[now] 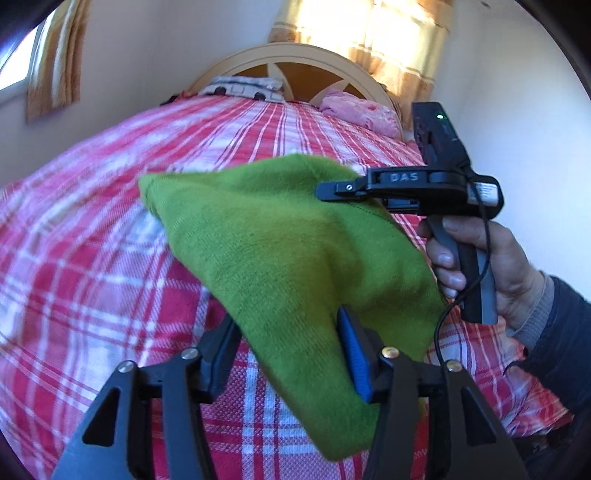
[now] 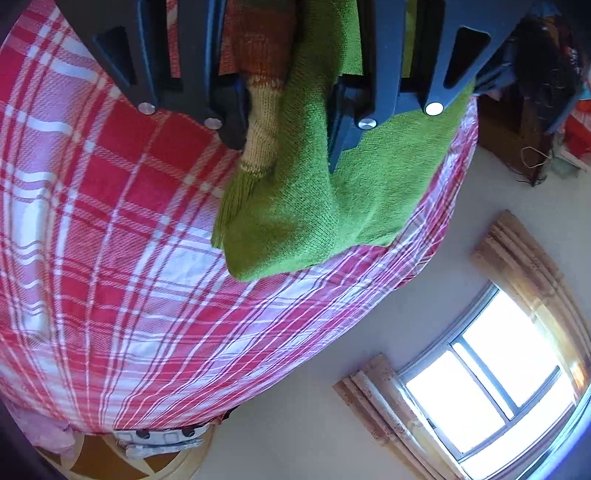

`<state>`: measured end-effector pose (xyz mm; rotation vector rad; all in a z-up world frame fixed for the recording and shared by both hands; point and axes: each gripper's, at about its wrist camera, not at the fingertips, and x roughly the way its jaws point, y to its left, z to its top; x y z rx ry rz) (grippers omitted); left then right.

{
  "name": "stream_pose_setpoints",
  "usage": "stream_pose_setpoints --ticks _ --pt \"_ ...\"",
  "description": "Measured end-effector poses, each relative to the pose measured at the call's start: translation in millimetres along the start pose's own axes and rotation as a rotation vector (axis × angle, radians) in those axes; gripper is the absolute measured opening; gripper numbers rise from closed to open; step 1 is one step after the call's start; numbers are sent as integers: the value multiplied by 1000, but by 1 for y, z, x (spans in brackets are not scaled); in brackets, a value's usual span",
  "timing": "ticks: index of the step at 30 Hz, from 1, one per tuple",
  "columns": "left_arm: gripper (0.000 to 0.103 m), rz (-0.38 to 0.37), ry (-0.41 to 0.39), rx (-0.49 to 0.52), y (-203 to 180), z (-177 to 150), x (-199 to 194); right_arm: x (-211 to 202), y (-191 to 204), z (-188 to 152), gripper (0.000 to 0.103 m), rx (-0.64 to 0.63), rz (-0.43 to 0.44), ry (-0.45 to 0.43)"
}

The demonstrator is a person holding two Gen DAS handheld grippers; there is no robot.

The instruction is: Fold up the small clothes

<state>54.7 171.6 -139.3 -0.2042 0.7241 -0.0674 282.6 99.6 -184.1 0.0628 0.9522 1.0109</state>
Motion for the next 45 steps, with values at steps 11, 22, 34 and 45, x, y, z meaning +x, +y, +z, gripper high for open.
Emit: stream_pose_setpoints --ticks 11,22,34,45 --pt "84 191 -62 34 12 20 -17 -64 59 -21 44 -191 22 -154" --pt "103 212 -15 -122 43 2 35 -25 40 -53 46 -202 -23 46" --pt "103 242 -155 -36 -13 6 -44 -132 106 -99 67 -243 -301 -274" --pt "103 192 -279 18 -44 20 -84 -190 140 -120 73 -311 -393 -406"
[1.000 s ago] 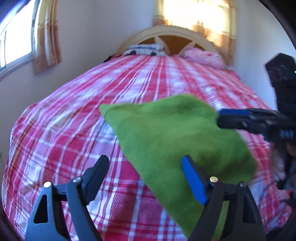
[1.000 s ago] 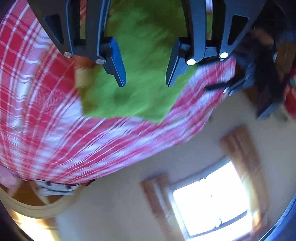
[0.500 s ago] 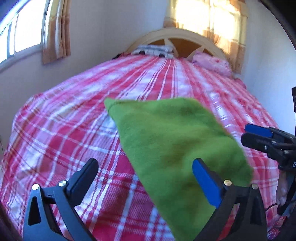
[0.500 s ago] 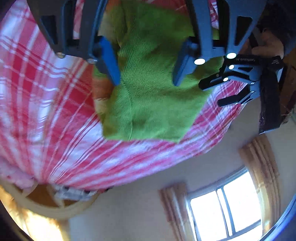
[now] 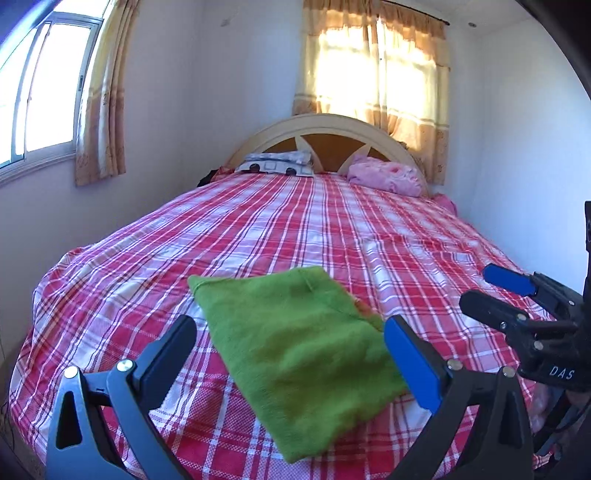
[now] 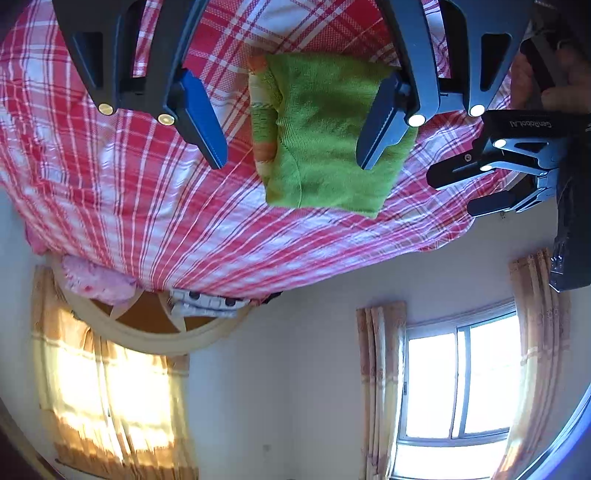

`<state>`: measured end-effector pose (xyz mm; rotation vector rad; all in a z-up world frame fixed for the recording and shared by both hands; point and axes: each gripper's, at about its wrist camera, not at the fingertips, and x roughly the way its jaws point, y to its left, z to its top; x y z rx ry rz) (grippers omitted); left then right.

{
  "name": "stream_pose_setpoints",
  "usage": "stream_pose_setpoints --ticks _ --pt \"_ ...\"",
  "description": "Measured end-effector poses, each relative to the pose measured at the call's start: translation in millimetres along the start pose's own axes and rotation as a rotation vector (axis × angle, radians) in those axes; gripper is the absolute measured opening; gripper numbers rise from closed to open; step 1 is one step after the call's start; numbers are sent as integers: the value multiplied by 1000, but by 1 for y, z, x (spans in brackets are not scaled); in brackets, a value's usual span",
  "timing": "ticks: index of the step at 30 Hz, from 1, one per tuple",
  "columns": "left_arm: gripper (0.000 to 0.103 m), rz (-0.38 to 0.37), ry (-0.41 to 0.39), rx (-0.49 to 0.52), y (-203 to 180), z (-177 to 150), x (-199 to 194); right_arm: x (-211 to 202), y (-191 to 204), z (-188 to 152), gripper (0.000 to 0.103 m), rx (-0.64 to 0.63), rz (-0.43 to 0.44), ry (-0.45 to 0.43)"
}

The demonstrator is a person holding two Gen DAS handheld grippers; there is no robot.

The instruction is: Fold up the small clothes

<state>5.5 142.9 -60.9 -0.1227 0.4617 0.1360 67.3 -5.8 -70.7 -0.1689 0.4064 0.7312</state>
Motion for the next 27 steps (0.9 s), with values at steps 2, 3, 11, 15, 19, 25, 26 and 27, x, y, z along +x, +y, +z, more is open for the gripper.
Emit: stream_pose_setpoints --ticks 2,3,11,15,19,25,26,27 --pt "103 -2 -3 1 0 1 0 -5 1 2 73 -3 -3 -9" --pt "103 -1 -3 1 0 1 0 -7 1 3 73 -1 -4 -13" --pt "103 0 -21 -3 -3 2 -8 -18 2 2 73 -1 -10 -26" --pt "103 2 -29 4 -5 2 -10 -21 2 2 74 1 -13 -37" --pt "103 -1 -27 9 -7 2 -10 -26 3 3 74 3 -18 -52" --pt "103 -4 -29 15 -9 2 -12 -31 2 4 74 8 -23 -68" --pt "103 -4 -29 16 -10 2 -12 -31 2 4 75 9 -22 -69" --pt "103 -5 -28 17 -10 2 -12 -32 1 4 76 10 -20 -71"
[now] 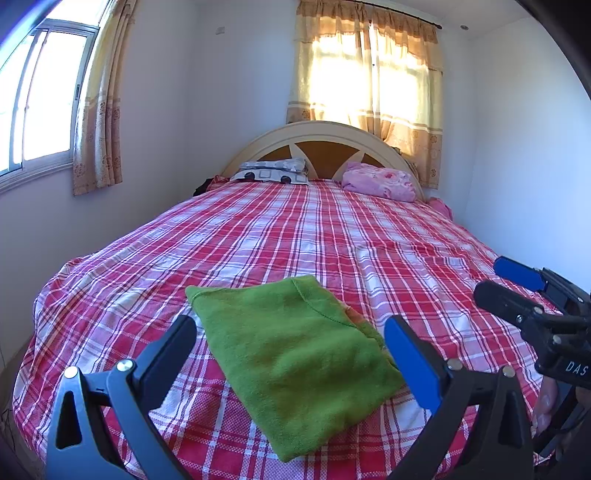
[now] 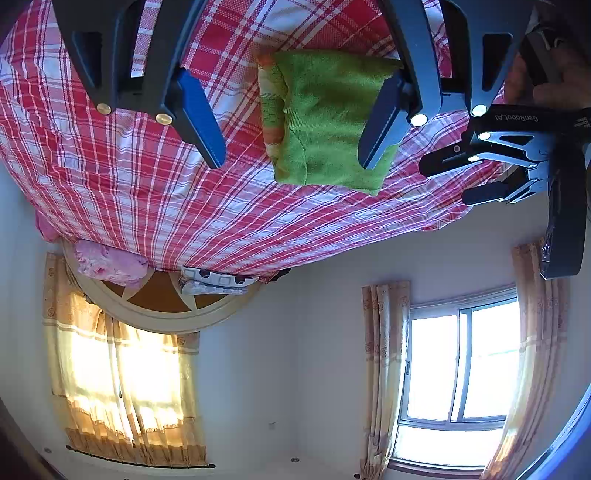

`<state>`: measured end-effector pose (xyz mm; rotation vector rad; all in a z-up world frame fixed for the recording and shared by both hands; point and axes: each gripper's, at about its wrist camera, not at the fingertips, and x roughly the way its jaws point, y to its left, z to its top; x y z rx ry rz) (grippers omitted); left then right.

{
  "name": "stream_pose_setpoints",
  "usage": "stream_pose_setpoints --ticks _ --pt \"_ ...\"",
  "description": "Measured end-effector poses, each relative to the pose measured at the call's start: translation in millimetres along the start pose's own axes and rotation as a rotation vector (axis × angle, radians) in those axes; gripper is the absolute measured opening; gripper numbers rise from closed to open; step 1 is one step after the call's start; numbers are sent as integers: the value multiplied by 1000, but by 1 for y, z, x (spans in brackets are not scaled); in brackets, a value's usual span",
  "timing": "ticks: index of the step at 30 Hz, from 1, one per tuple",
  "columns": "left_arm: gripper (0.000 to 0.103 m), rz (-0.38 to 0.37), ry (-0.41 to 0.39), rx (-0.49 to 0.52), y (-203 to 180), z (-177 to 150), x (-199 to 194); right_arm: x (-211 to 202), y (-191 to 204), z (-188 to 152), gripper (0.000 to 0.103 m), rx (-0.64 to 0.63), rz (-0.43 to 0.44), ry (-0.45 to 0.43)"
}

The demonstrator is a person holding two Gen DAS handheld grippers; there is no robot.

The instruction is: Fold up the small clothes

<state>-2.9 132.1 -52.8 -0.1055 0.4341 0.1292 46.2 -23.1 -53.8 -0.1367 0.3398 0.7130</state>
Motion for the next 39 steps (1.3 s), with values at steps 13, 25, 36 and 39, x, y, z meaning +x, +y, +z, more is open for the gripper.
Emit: stream_pose_setpoints --ticks 13,25,36,39 --pt "103 9 1 3 -1 0 0 -1 0 -2 79 2 0 -9" --pt "103 39 -39 11 3 10 -11 -13 -6 4 80 23 -3 -70" --pt "103 106 -89 36 15 18 -19 -22 2 9 80 -16 10 -98" --pt "103 126 -102 24 22 21 -21 -21 4 9 80 -25 16 -99"
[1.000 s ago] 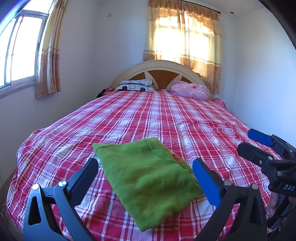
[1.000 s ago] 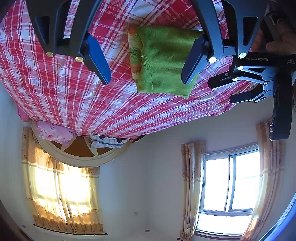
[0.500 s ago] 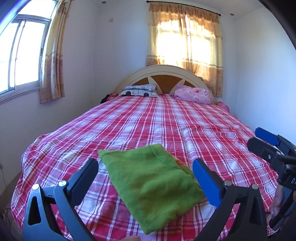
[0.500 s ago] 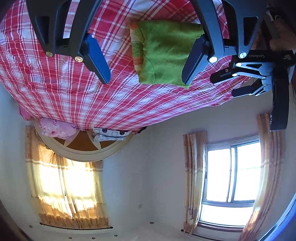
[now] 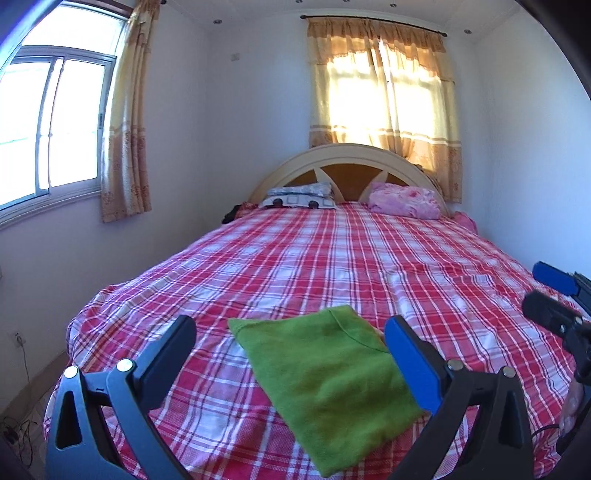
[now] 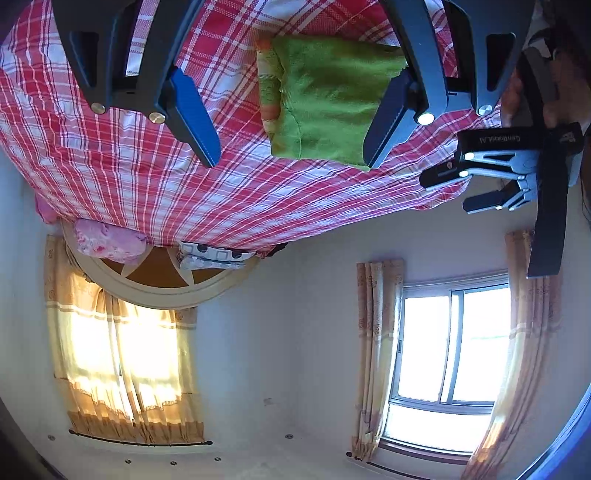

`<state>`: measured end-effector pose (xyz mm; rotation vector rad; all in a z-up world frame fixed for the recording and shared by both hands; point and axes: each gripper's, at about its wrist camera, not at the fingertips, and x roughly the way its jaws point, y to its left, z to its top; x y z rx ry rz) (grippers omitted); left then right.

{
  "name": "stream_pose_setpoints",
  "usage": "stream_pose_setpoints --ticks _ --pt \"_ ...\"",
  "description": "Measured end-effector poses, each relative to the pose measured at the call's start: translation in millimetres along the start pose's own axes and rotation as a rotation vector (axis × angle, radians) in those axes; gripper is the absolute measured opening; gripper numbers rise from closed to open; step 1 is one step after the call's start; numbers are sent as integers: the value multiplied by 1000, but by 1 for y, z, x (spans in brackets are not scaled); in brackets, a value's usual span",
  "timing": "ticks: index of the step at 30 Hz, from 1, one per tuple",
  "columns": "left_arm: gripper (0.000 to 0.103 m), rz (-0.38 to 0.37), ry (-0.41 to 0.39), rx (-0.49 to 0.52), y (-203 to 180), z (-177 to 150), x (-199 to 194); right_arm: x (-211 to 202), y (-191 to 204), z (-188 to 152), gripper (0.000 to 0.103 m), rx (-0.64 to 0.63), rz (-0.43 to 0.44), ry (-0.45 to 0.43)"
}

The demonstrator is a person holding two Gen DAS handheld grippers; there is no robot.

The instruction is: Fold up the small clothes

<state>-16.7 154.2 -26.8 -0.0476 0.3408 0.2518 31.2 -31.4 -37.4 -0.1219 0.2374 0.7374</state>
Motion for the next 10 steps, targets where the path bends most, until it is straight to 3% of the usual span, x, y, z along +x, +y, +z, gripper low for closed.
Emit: stream_pose_setpoints --ticks 10 --pt "103 11 5 -18 11 -2 5 3 3 -3 80 -7 7 16"
